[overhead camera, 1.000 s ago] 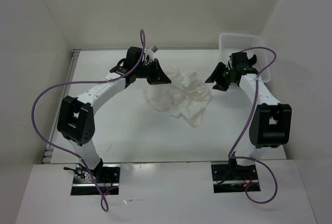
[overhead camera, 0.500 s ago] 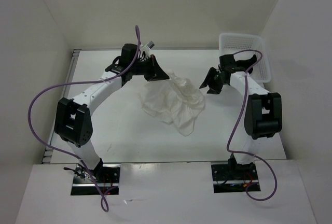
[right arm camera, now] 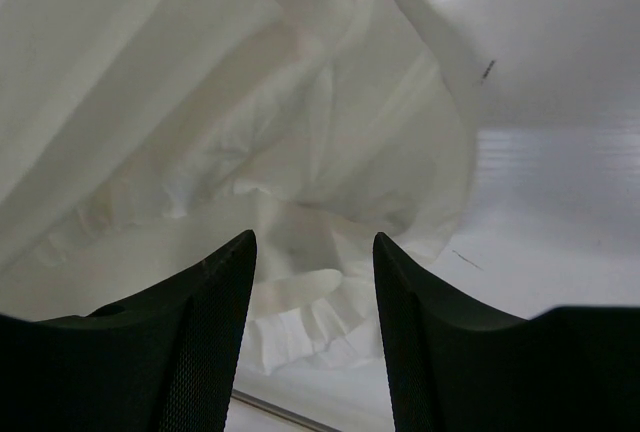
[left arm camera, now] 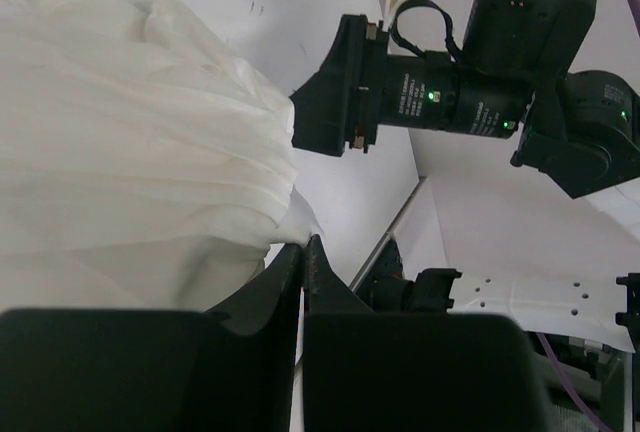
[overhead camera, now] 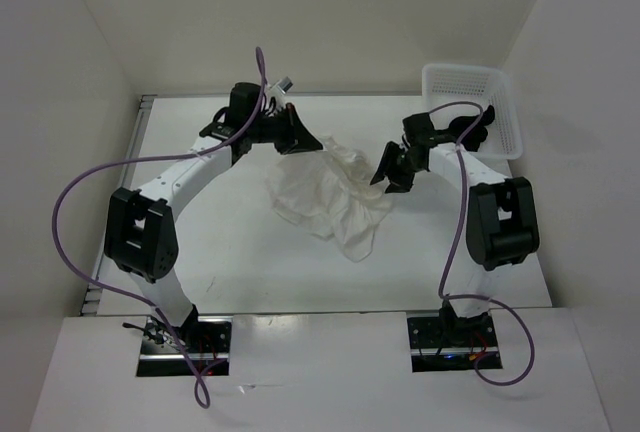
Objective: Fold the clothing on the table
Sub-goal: Move the skirt to the center of the board, then flatten the skirt out
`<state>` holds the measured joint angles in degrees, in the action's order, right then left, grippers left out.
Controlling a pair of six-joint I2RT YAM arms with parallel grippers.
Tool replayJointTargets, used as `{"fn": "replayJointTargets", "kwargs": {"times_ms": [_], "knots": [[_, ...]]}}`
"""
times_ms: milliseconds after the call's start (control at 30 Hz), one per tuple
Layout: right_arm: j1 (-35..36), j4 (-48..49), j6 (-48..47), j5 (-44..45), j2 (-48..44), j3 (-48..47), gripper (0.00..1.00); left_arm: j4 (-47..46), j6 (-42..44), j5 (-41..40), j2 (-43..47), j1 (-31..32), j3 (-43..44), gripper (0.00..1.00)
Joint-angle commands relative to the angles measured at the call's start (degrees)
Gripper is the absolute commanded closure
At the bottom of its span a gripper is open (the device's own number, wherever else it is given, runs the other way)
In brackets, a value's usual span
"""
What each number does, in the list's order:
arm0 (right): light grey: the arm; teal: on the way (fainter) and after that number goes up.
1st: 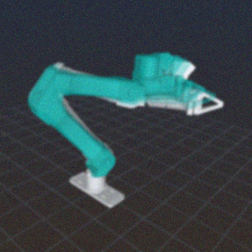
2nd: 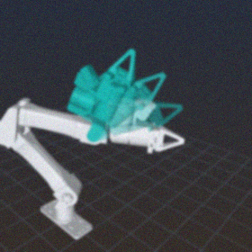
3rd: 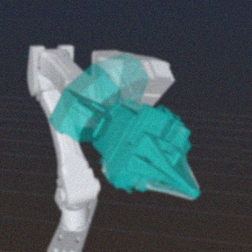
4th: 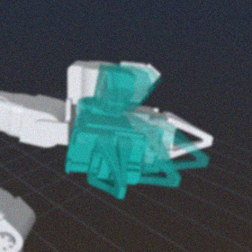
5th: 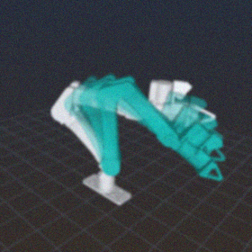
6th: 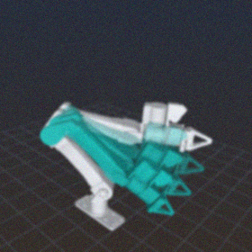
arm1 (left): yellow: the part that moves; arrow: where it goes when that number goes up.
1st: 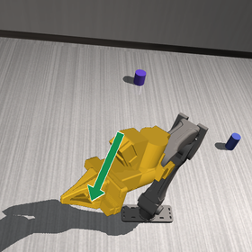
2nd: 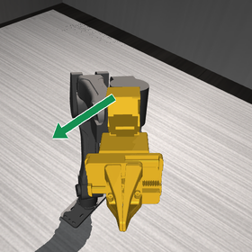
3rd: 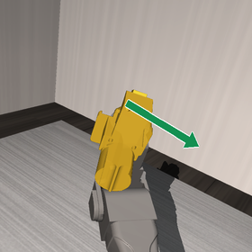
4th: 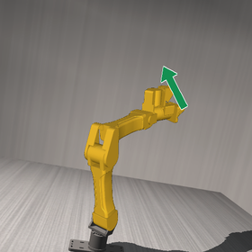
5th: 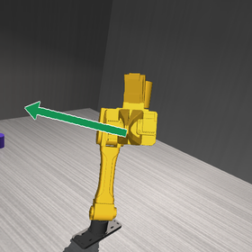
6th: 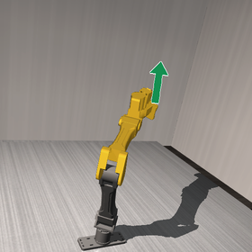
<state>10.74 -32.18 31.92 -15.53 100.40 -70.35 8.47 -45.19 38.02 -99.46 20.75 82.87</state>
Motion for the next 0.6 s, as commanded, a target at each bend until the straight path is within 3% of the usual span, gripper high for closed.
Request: {"fn": "replayJointTargets", "kwargs": {"times_ms": [0,200,567], "knots": [[0.3,-2.4,-1.3,2.0,-3.5,1.4,0.44,-3.2,0.5,1.2,-1.1,-1.2,1.4,1.0],[0.9,-3.5,-1.9,3.7,-8.0,3.1,0.44,-3.2,0.5,0.7,-2.4,-2.8,1.4,1.0],[3.1,-0.4,-0.6,3.7,-4.6,4.8,0.44,-3.2,0.5,0.7,-2.9,-2.8,2.5,1.0]]}}
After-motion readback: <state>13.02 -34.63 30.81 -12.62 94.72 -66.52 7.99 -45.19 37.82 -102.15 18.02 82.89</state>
